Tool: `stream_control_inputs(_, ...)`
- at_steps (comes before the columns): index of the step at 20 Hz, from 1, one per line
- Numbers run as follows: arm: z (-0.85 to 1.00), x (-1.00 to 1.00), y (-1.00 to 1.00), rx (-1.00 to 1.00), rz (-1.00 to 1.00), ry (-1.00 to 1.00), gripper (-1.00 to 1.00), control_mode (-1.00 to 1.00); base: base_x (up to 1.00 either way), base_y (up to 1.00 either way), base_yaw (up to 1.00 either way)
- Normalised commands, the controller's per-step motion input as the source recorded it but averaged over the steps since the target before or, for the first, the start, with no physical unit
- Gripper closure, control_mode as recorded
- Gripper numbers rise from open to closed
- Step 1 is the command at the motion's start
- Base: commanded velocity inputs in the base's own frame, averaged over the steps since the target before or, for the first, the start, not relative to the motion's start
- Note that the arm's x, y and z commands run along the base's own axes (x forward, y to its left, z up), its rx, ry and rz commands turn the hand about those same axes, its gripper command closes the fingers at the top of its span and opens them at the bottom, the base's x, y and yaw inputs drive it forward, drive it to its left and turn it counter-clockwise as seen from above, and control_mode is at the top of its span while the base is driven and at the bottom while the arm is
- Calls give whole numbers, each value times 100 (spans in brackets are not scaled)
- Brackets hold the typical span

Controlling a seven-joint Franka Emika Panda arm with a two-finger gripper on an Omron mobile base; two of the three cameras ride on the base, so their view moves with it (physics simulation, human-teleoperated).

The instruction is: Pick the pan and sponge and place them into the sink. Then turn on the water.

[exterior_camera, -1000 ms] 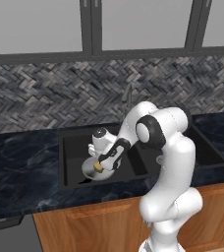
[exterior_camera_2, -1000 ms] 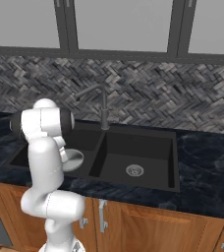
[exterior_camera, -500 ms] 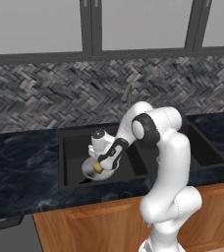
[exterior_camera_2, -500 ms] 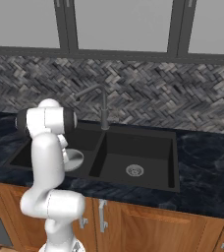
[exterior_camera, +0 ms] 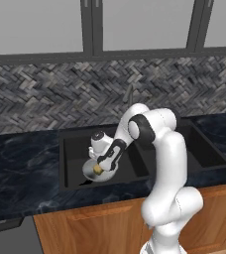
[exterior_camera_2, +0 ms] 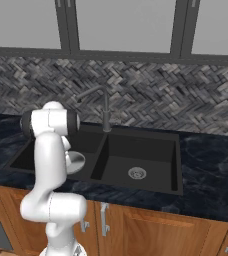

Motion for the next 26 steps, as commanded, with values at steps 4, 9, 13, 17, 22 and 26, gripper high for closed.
stream_control_inputs(4,-20,25,8,0,-2,1,100,-100,0,0,0)
stream_control_inputs(9,-23,23,7,0,-2,1,100,-100,0,0,0)
stream_control_inputs(13,-19,22,4,0,-2,1,100,-100,0,0,0)
stream_control_inputs(17,-16,23,1,0,-2,0,100,-100,0,0,0)
stream_control_inputs(22,-16,25,2,0,-2,1,100,-100,0,0,0)
stream_control_inputs(26,-15,24,1,0,-2,1,100,-100,0,0,0)
